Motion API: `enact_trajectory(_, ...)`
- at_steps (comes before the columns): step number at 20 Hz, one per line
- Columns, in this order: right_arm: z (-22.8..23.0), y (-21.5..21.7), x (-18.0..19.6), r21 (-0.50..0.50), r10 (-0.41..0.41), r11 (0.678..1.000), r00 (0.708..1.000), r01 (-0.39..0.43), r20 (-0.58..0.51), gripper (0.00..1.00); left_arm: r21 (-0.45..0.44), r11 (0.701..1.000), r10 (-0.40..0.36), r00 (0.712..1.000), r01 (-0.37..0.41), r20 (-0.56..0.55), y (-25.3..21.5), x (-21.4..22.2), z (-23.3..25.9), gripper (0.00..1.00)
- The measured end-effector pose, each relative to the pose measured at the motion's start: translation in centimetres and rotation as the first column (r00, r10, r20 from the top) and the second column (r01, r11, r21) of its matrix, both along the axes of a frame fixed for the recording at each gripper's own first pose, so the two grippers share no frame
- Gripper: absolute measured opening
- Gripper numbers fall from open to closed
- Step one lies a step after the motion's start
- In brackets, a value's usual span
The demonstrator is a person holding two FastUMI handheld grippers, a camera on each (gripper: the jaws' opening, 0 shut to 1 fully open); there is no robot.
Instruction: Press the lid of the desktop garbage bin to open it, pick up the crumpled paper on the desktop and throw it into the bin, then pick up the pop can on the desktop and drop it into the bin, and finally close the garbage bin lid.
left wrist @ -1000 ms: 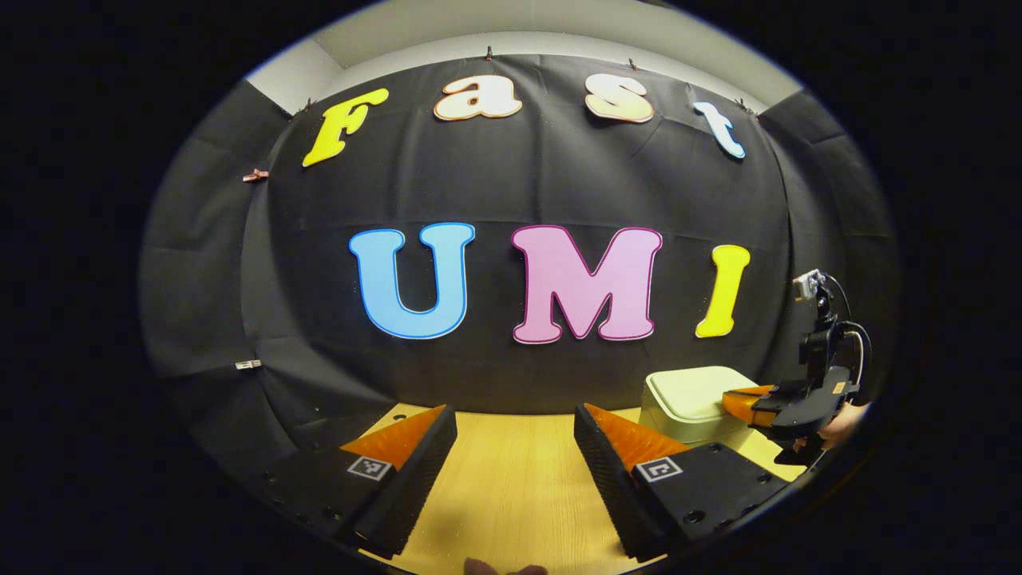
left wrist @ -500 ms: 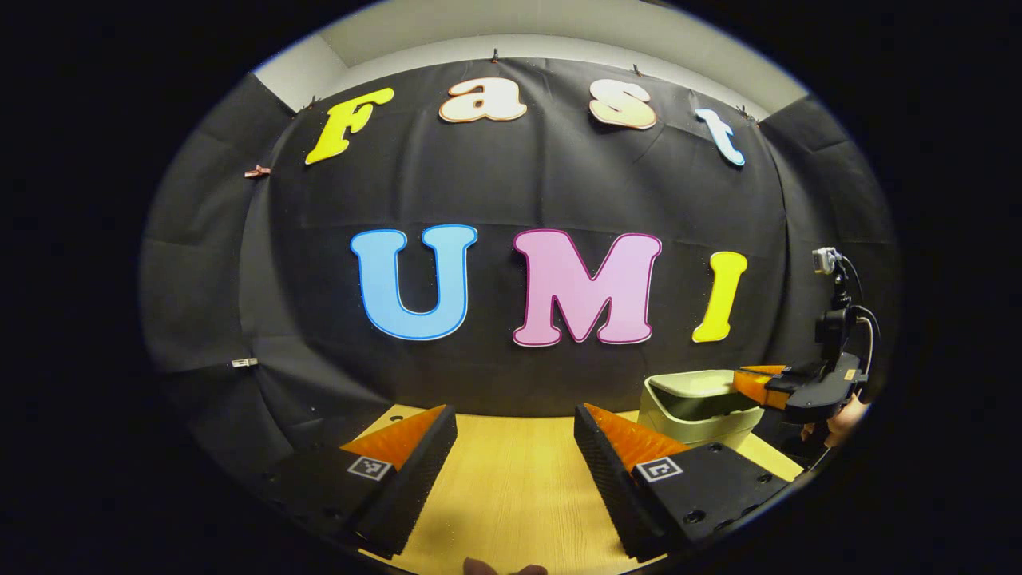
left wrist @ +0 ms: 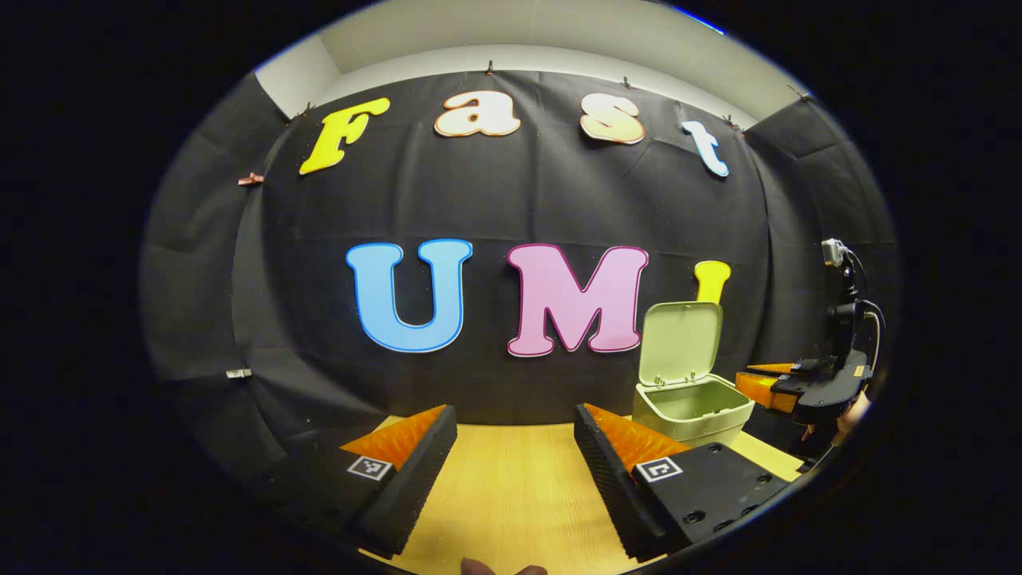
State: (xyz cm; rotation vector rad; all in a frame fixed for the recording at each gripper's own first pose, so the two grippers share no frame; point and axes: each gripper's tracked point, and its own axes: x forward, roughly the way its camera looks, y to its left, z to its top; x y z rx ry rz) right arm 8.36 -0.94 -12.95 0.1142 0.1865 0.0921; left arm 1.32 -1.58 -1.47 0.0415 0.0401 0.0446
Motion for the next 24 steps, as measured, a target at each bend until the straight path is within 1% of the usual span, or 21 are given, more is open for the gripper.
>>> enact_trajectory(1, 0.3, 0.4, -0.9, 0.004, -0.001, 1.0, 1.0, 0.001, 0.003, 0.28, 0.014, 1.0, -0.015, 1.0, 0.015, 0.004, -0.1, -0.3, 0.1, 0.95)
enact_trajectory(2, 0.7, 0.8, -1.7, 0.007, 0.002, 1.0, 1.0, -0.002, 0.009, 0.37, 0.022, 0.999, -0.032, 0.999, 0.032, 0.003, -0.1, -0.6, -0.1, 0.95)
enact_trajectory(3, 0.9, 1.3, -2.5, 0.007, 0.007, 1.0, 1.0, -0.008, 0.011, 0.44, 0.025, 0.998, -0.051, 0.999, 0.051, -0.003, -0.3, -0.9, -0.4, 0.95)
enact_trajectory(4, 1.0, 1.8, -3.1, 0.008, 0.012, 1.0, 1.0, -0.012, 0.01, 0.52, 0.019, 0.998, -0.067, 0.998, 0.067, -0.01, -0.4, -1.2, -0.8, 0.95)
enact_trajectory(6, 1.1, 2.5, -4.5, 0.014, 0.019, 1.0, 1.0, -0.019, 0.001, 0.64, -0.014, 0.995, -0.097, 0.995, 0.097, -0.021, -0.7, -2.0, -1.5, 0.95)
enact_trajectory(7, 1.0, 2.8, -5.2, 0.017, 0.024, 1.0, 1.0, -0.024, -0.006, 0.66, -0.026, 0.993, -0.112, 0.993, 0.111, -0.023, -0.8, -2.4, -1.7, 0.95)
enact_trajectory(8, 1.0, 3.1, -5.9, 0.021, 0.026, 0.999, 1.0, -0.026, -0.014, 0.76, -0.031, 0.992, -0.12, 0.992, 0.119, -0.031, -0.9, -2.7, -2.2, 0.95)
enact_trajectory(9, 1.0, 3.3, -6.4, 0.029, 0.031, 0.999, 0.999, -0.03, -0.02, 0.77, -0.033, 0.992, -0.124, 0.991, 0.123, -0.04, -0.8, -3.0, -2.8, 0.95)
enact_trajectory(11, 0.8, 3.6, -7.5, 0.041, 0.034, 0.999, 0.999, -0.032, -0.034, 0.83, -0.055, 0.989, -0.144, 0.987, 0.14, -0.076, -1.1, -3.6, -4.8, 0.95)
enact_trajectory(14, 0.3, 3.5, -8.6, 0.023, 0.028, 0.999, 0.999, -0.027, -0.047, 0.84, -0.096, 0.984, -0.162, 0.974, 0.149, -0.158, -1.5, -4.6, -8.9, 0.95)
enact_trajectory(17, 0.0, 3.2, -9.6, 0.015, 0.022, 1.0, 0.998, -0.021, -0.064, 0.84, -0.135, 0.977, -0.191, 0.955, 0.164, -0.228, -2.3, -5.3, -12.6, 0.95)
enact_trajectory(20, -0.2, 2.9, -10.4, 0.002, 0.015, 1.0, 0.997, -0.015, -0.08, 0.84, -0.14, 0.976, -0.205, 0.932, 0.17, -0.299, -2.7, -5.8, -16.8, 0.95)
enact_trajectory(23, -0.4, 2.8, -11.0, -0.011, 0.015, 1.0, 0.996, -0.017, -0.092, 0.84, -0.135, 0.975, -0.217, 0.898, 0.178, -0.383, -3.0, -6.4, -21.5, 0.95)
enact_trajectory(24, -0.5, 2.7, -11.1, -0.014, 0.016, 1.0, 0.995, -0.018, -0.097, 0.84, -0.133, 0.975, -0.219, 0.885, 0.179, -0.412, -3.2, -6.7, -23.4, 0.98)
